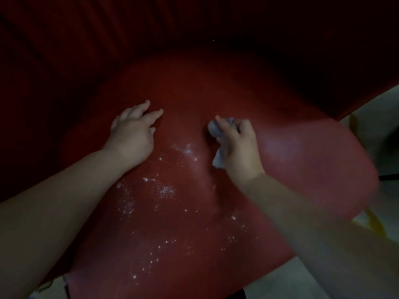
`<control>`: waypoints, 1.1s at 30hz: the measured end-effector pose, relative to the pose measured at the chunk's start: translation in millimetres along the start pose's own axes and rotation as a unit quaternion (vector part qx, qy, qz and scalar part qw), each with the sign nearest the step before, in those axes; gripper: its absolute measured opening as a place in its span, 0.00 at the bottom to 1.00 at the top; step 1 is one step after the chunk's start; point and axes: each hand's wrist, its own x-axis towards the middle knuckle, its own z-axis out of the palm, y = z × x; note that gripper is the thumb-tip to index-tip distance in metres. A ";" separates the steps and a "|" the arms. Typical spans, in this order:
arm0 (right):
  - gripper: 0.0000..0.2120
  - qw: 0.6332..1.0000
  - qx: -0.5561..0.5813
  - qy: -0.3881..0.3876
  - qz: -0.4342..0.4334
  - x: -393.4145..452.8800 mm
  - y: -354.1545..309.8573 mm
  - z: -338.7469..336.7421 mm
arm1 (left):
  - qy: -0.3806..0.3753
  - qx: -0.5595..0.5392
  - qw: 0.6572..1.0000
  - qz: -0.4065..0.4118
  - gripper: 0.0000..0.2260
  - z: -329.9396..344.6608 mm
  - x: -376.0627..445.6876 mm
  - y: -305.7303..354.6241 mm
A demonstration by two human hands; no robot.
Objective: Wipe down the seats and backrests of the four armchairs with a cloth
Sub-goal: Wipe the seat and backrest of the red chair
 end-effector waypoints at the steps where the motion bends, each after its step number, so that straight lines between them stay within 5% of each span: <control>1: 0.13 0.999 -0.027 0.008 -0.016 13.3 -0.2 2.5 | 0.004 0.001 1.000 -0.006 0.21 -0.2 -0.7 -2.3; 3: 0.03 0.999 -0.011 -0.038 0.009 6.6 -4.3 12.1 | 0.001 -0.002 1.000 -0.024 0.21 -0.4 -3.0 -6.6; 8: 0.10 0.993 0.028 -0.109 -0.046 -79.4 -23.6 13.5 | -0.002 -0.016 0.999 -0.034 0.22 -0.7 -16.6 -13.1; 15: 0.02 0.997 0.021 -0.049 -0.061 13.6 -35.1 25.3 | 0.027 -0.033 0.998 -0.043 0.21 3.5 -28.4 -28.5; 19: 0.14 0.977 -0.048 -0.100 -0.183 -28.8 -33.9 35.2 | 0.035 -0.034 0.996 -0.071 0.22 3.4 -38.6 -39.6; 23: 0.17 0.953 0.041 -0.141 -0.265 -57.1 -31.6 24.7 | 0.032 -0.034 0.994 -0.094 0.22 1.6 -53.7 -45.9; 25: 0.08 0.976 0.029 -0.088 -0.199 -29.9 -40.3 27.9 | 0.030 -0.044 0.992 -0.111 0.22 0.6 -59.8 -49.7; 27: 0.11 0.986 -0.015 -0.060 -0.158 9.7 -53.4 38.7 | 0.028 -0.050 0.990 -0.131 0.22 0.7 -65.4 -55.2; 29: 0.20 0.985 0.004 -0.091 -0.147 28.3 -60.5 54.2 | 0.026 -0.056 0.987 -0.146 0.23 2.1 -71.9 -61.3; 33: 0.23 0.967 -0.040 -0.168 -0.186 -18.2 -52.0 50.9 | 0.009 -0.054 0.988 -0.142 0.24 6.2 -82.3 -68.7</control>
